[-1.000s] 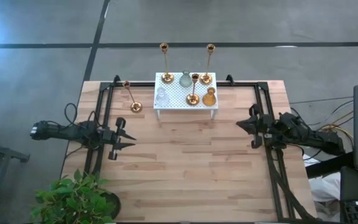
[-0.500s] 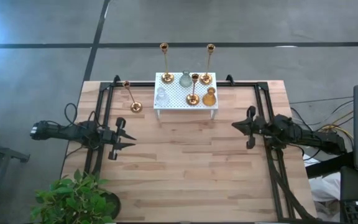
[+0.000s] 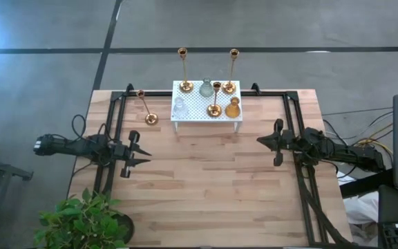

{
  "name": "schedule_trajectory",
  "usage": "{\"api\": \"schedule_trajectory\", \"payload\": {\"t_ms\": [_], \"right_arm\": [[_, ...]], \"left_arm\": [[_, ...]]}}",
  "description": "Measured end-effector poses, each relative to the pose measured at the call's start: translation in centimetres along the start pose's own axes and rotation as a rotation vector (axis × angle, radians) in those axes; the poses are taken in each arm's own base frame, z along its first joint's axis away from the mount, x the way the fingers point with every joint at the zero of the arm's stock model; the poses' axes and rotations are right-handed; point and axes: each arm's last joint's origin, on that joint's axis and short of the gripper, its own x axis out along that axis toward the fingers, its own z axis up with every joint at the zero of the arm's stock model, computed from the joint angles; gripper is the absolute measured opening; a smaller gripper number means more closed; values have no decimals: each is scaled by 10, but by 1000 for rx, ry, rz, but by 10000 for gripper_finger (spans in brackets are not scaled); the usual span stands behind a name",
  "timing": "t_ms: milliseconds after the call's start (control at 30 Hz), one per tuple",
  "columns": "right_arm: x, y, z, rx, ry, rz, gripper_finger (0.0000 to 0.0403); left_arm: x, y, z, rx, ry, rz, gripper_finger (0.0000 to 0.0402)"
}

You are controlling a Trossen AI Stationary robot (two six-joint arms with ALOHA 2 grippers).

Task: Pick & Place candle stick holders
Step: Put the gold candle holder on the shelf

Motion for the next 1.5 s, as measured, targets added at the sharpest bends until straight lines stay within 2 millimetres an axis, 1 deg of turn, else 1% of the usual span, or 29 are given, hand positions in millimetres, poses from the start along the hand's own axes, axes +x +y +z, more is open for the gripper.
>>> {"api": "schedule_trajectory", "payload": {"t_ms": [200, 333, 400, 467, 533, 633, 700, 767, 867, 1000, 1133, 1200, 1333, 1500], "right_arm": [[0, 0, 0, 0, -1, 0, 9], [0, 0, 0, 0, -1, 0, 9], [0, 0, 0, 0, -1, 0, 9], [0, 0, 0, 0, -1, 0, 9], [0, 0, 0, 0, -1, 0, 9], [0, 0, 0, 0, -1, 0, 9], [0, 0, 0, 0, -1, 0, 9], [0, 0, 0, 0, -1, 1, 9], [0, 0, 0, 0, -1, 1, 9], [0, 0, 0, 0, -1, 1, 9], [0, 0, 0, 0, -1, 2, 9], [0, 0, 0, 0, -1, 1, 9], [0, 0, 0, 0, -1, 2, 9], [0, 0, 0, 0, -1, 1, 9]], "left_arm": [[0, 0, 2, 2, -21, 8, 97], [0, 1, 6, -88, -62, 17, 97], [0, 3, 8, -125, -79, 63, 97], [-1, 6, 11, -179, -111, 147, 97], [-3, 10, 14, -245, -119, 284, 97], [-7, 17, 23, -246, -136, 480, 97], [-8, 20, 18, -229, -71, 622, 97], [-9, 20, 7, -220, 20, 713, 97], [-9, 20, 3, -253, 39, 750, 97], [-6, 20, -1, -210, 91, 764, 97], [-5, 23, -7, -168, 164, 892, 97], [-4, 25, -10, -191, 177, 941, 101], [-2, 29, -17, -259, 197, 1007, 124], [0, 37, -24, -246, 254, 1088, 169]]}}
